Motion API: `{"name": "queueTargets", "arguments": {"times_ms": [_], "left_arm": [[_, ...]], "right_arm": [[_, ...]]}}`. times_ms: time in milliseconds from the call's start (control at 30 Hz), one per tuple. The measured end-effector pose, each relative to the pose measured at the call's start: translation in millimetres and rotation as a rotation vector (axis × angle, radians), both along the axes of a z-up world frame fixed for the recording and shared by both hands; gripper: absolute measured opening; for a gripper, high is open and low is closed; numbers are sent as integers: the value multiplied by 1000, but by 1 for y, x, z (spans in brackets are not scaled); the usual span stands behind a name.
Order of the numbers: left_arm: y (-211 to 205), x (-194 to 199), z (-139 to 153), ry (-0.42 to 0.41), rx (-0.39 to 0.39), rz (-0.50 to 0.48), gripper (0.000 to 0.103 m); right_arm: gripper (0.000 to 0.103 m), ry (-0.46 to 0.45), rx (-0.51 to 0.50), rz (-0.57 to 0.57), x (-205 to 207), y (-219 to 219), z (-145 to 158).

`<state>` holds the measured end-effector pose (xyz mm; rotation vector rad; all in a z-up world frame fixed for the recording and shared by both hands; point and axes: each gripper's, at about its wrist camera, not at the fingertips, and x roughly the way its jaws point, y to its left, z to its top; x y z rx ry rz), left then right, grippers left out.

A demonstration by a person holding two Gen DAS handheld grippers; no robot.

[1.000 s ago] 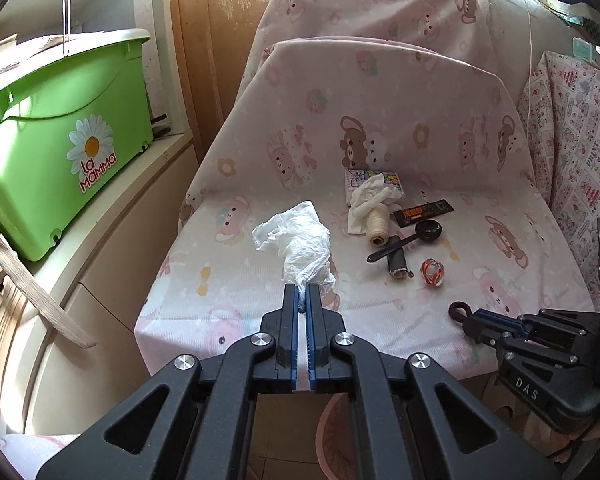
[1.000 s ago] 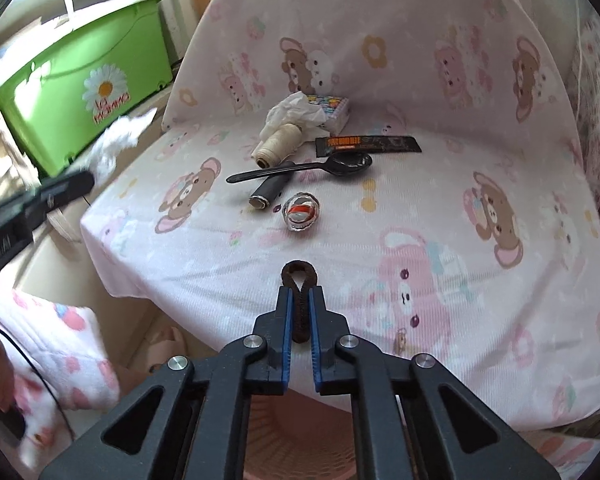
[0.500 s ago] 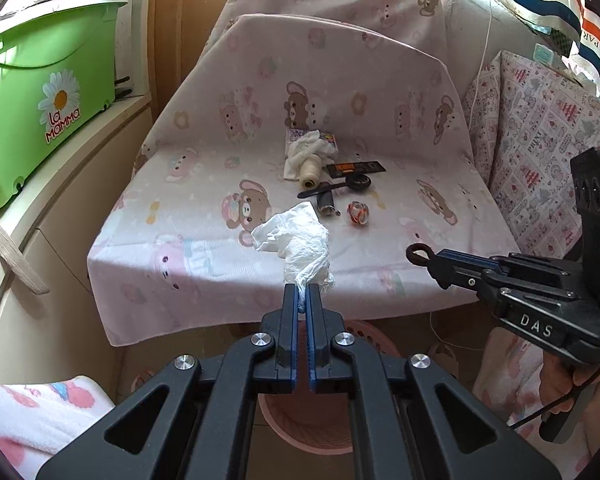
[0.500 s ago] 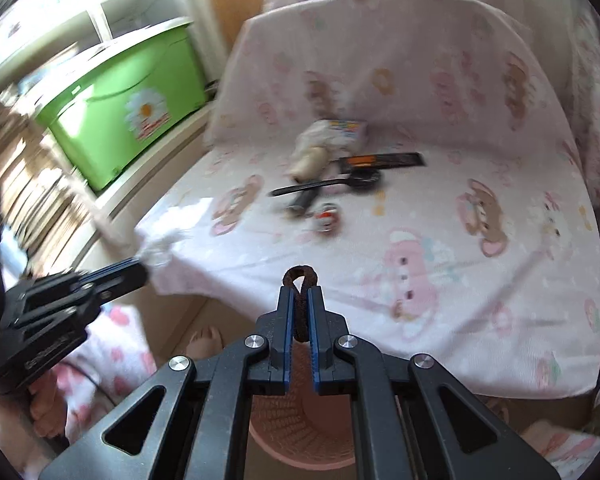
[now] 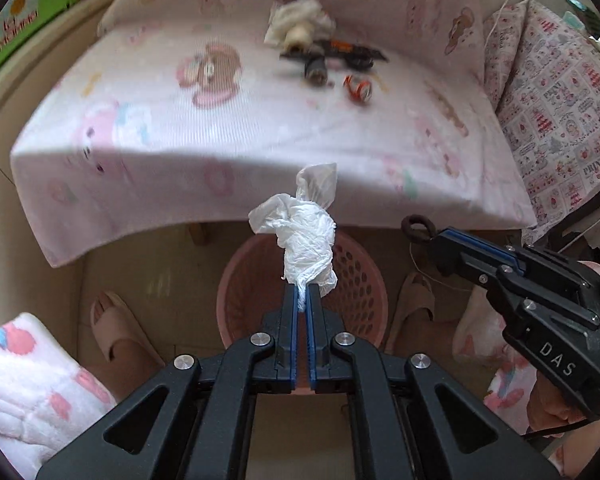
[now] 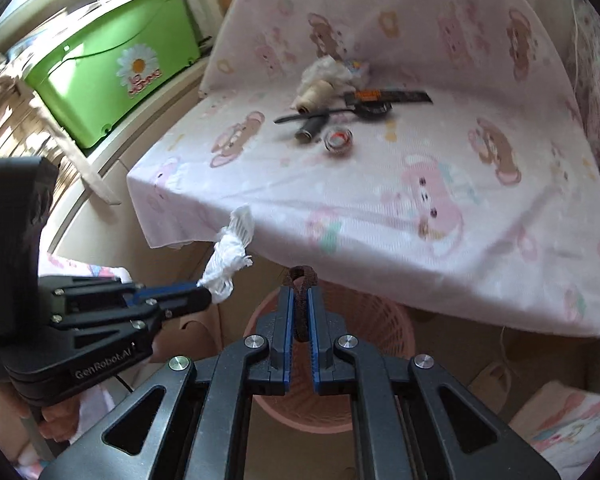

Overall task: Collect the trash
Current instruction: 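Carry the tissue and hair tie down over the pink wastebasket with both tools, then open both tools to drop the tissue and hair tie into the basket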

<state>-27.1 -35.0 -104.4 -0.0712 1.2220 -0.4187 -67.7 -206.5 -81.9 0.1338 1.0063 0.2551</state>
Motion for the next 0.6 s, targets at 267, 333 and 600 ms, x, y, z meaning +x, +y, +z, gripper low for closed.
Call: {"name": "queueTargets", "arguments": {"times_ms": [267, 333, 600], "left_arm": [[-15, -3, -38, 145, 67, -35, 3], [-15, 0, -50, 186, 71, -25, 4], [-22, 11, -89, 263, 130, -1, 4]], "right_arm": [[8, 101, 16, -49, 8, -7, -37], [8, 115, -30, -84, 11, -6, -47], [8, 217, -27, -75, 17, 0, -86]]}}
